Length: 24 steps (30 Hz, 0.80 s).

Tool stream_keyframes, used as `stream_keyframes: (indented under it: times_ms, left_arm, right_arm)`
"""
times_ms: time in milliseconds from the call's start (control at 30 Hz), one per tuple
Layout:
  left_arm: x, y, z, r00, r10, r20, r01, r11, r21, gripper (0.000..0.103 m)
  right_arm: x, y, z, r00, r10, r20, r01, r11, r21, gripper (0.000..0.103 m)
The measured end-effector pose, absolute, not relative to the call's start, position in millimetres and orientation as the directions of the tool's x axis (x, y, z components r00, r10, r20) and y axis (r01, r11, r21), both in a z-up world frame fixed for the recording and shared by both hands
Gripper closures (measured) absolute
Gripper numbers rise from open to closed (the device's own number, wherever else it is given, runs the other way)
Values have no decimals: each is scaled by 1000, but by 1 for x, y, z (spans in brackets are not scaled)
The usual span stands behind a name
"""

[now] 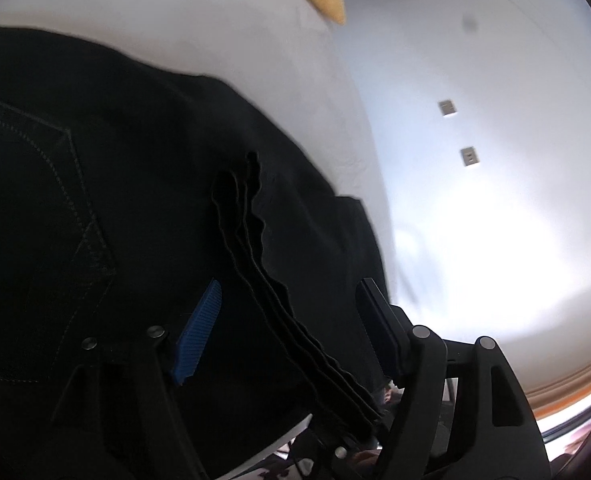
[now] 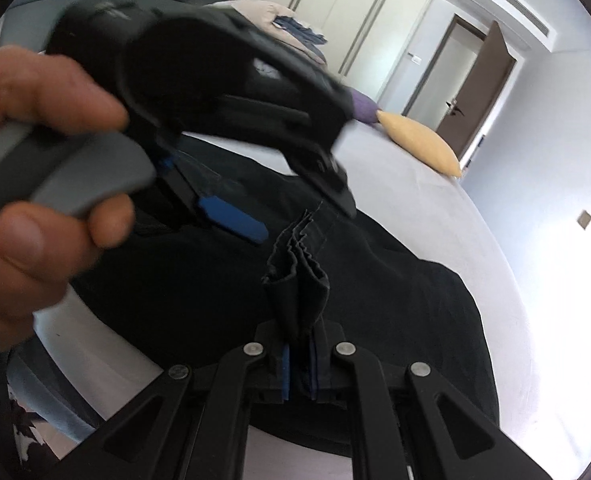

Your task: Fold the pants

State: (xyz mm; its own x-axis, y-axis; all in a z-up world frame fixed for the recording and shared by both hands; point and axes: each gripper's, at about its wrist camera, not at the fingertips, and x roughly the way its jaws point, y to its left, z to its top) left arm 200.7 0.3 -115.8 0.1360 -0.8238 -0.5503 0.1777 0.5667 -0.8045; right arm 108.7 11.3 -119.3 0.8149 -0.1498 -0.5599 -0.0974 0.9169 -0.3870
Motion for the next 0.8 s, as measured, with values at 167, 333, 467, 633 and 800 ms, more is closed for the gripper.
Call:
stream_keyframes:
  times_ms: [167, 333, 467, 633, 800]
  left_arm:
    - [210, 1, -115, 116, -794, -597, 202, 607, -769, 89]
    - [214, 3, -105, 125, -764, -633, 277, 640, -717, 97]
    - [226, 8, -96, 143, -726, -672, 312, 678, -666, 97]
    - [227, 23, -104, 147, -675, -723, 328, 723, -608, 97]
    - [229, 20, -125, 154, -659, -736, 331, 737, -590, 96]
  right_arm:
    - [109, 26, -121, 816, -132, -562, -139, 900, -413, 95]
    - [112, 33, -120, 814, -118, -569, -163, 894, -418, 95]
    - [114, 35, -122, 811, -100, -577, -187, 889, -418, 94]
    - [122, 37, -131, 789, -80, -610, -222, 888, -403, 94]
    - [128, 43, -150, 745, -37, -666, -277, 891, -360, 86]
